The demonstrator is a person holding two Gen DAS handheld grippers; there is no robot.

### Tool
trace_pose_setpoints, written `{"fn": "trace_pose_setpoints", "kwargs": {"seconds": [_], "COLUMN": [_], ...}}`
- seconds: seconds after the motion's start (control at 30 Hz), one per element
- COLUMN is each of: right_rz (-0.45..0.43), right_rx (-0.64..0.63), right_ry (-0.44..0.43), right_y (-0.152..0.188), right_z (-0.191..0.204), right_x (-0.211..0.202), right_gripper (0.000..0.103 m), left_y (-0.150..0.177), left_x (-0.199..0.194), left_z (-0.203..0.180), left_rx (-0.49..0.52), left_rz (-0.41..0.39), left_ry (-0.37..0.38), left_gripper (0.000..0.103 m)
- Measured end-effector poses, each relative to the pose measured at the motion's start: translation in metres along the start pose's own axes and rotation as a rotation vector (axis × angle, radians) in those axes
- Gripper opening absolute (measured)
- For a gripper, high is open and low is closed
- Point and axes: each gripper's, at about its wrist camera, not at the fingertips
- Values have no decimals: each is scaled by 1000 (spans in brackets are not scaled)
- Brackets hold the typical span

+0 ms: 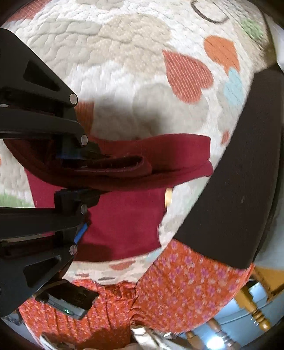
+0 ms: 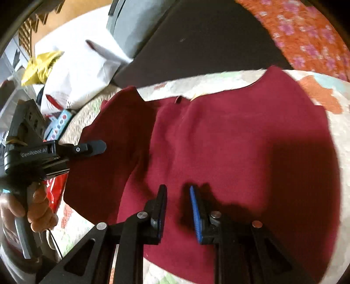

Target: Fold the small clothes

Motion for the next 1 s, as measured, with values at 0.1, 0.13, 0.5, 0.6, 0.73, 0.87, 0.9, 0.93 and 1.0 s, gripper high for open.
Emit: {"fn": "trace_pose_setpoints", "kwargs": {"seconds": [0.1, 0.13, 0.5, 0.6, 0.73, 0.87, 0.9, 0.93, 1.0], "right_rz": [-1, -12, -197, -234, -206, -188, -181, -173, -157], "right_rx": [42, 76, 616, 678, 608, 544, 528, 510, 481], "right_ry": [-15, -37, -360, -412, -390, -373, -363, -355, -331], "right_y": [6, 5, 18, 23, 21, 19, 17, 15, 7], "right_z": [-16, -20, -100, -106, -95, -82, -77, -73, -62], "right_x": [-14, -15, -20, -16, -22, -22, -20, -17, -8], "right_gripper": [20, 20, 52, 54, 62, 69, 70, 70, 70], "left_y": [2, 3, 43, 37, 30, 36, 41, 47, 62], "left_x": [-1, 1, 66, 50, 4, -19, -19, -16, -5], "left_z": [-27, -35, -81, -83, -83, -66, -61, -58, -51], "left_rx": [33, 38, 153, 152, 188, 308, 338, 360, 387], "left_rz": [4, 7, 202, 194, 136, 45, 42, 52, 109], "left_ry": [19, 28, 145, 233, 315, 64, -4, -51, -83], "left_gripper": [17, 17, 18, 35, 63, 63, 63, 63, 63]}}
Point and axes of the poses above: each gripper's, at about its wrist camera, not at the fingertips, and x roughly the way its jaws point, z to its left, y to its underside, and after that the axes turned 1 degree about -x, right-handed
